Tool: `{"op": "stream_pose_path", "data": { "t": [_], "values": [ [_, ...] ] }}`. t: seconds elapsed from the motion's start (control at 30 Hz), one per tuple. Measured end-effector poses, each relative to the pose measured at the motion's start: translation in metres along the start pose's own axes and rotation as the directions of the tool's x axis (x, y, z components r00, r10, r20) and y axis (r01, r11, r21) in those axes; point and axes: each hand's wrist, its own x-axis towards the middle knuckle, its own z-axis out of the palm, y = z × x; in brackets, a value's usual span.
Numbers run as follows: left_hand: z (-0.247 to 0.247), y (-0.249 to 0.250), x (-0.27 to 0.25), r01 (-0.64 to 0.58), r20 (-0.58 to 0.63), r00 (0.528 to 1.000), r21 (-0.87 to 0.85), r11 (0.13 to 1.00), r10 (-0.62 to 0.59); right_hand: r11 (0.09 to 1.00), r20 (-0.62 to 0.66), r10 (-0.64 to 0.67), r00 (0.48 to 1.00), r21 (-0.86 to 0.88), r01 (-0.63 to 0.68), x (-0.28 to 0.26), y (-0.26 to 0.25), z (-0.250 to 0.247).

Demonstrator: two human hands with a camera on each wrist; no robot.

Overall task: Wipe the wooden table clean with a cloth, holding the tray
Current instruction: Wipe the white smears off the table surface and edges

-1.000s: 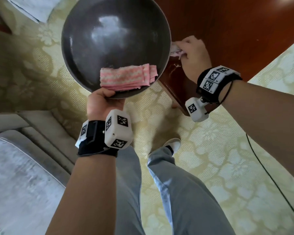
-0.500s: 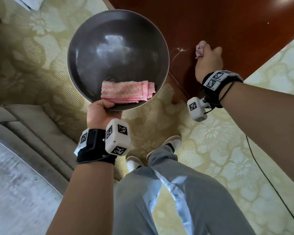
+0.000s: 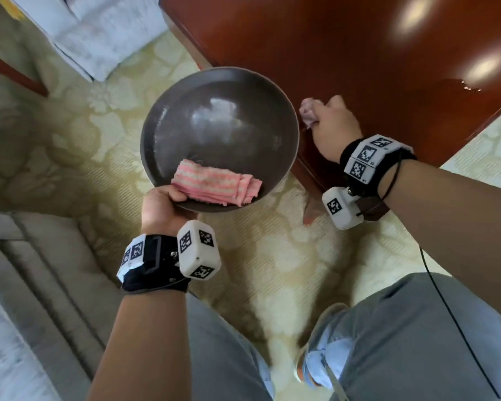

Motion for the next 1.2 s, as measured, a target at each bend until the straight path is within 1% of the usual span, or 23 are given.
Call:
{"op": "stream_pose_path", "data": {
  "t": [0.07,0.13,0.23,0.33,0.37,0.47,0.53,0.63,0.7,0.8,0.9,0.97,1.03,1.07,1.2],
  "values": [
    [-0.003,-0.003,0.007,-0.022,0.027,0.999,0.024,0.999,0.022,0.998,0.036,-0.051,0.998,0.03,0.05,0.001,-0.006,-0.001],
    [-0.011,-0.008,0.015,-0.037,0.061,0.998,0.041,0.998,0.035,0.996,0.043,-0.082,0.996,0.029,0.081,0.002,-0.013,0.0],
    [-0.023,-0.013,0.022,-0.061,0.127,0.99,0.043,0.997,0.055,0.995,0.01,-0.1,0.995,-0.01,0.1,0.001,-0.017,0.0],
    [-0.038,-0.015,0.029,-0.086,0.136,0.988,0.047,0.995,0.079,0.999,-0.003,-0.045,0.999,0.025,0.045,0.01,-0.015,0.006],
    [-0.044,-0.016,0.03,-0.089,0.126,0.989,0.053,0.995,0.082,0.999,-0.008,-0.041,0.999,0.033,0.042,0.012,-0.015,0.008],
    [-0.061,-0.02,0.025,-0.103,0.118,0.988,0.062,0.993,0.095,0.997,0.02,-0.061,0.998,-0.045,0.062,0.012,-0.021,0.009],
    [-0.073,-0.025,0.02,-0.094,0.085,0.992,0.067,0.993,0.088,0.996,0.028,-0.073,0.997,-0.057,0.074,0.008,-0.024,0.005],
    [-0.092,-0.034,0.015,-0.079,0.018,0.997,0.066,0.995,0.078,0.991,-0.018,-0.119,0.993,-0.066,0.117,0.002,-0.031,-0.002],
    [-0.102,-0.041,0.014,-0.054,-0.016,0.998,0.075,0.996,0.056,0.993,-0.034,-0.118,0.992,-0.037,0.117,-0.001,-0.032,-0.005],
    [-0.106,-0.051,0.019,-0.027,-0.061,0.998,0.105,0.994,0.033,0.998,-0.072,-0.044,0.996,0.038,0.047,-0.003,-0.028,-0.012],
    [-0.102,-0.059,0.028,-0.008,-0.103,0.994,0.165,0.986,0.025,0.989,-0.133,0.088,0.987,0.127,-0.071,0.004,-0.018,-0.017],
    [-0.097,-0.063,0.033,0.009,-0.095,0.995,0.217,0.976,0.012,0.977,-0.17,0.172,0.97,0.153,-0.146,0.009,-0.012,-0.024],
    [-0.092,-0.068,0.041,0.021,-0.082,0.997,0.239,0.971,-0.001,0.962,-0.181,0.249,0.951,0.159,-0.222,0.011,-0.008,-0.029],
    [-0.089,-0.07,0.044,0.025,-0.075,0.997,0.258,0.966,-0.006,0.96,-0.18,0.261,0.948,0.149,-0.236,0.012,-0.008,-0.03],
    [-0.077,-0.081,0.055,0.032,0.004,0.999,0.244,0.969,-0.034,0.969,-0.175,0.243,0.954,0.081,-0.232,0.019,-0.011,-0.028]
  ]
}}
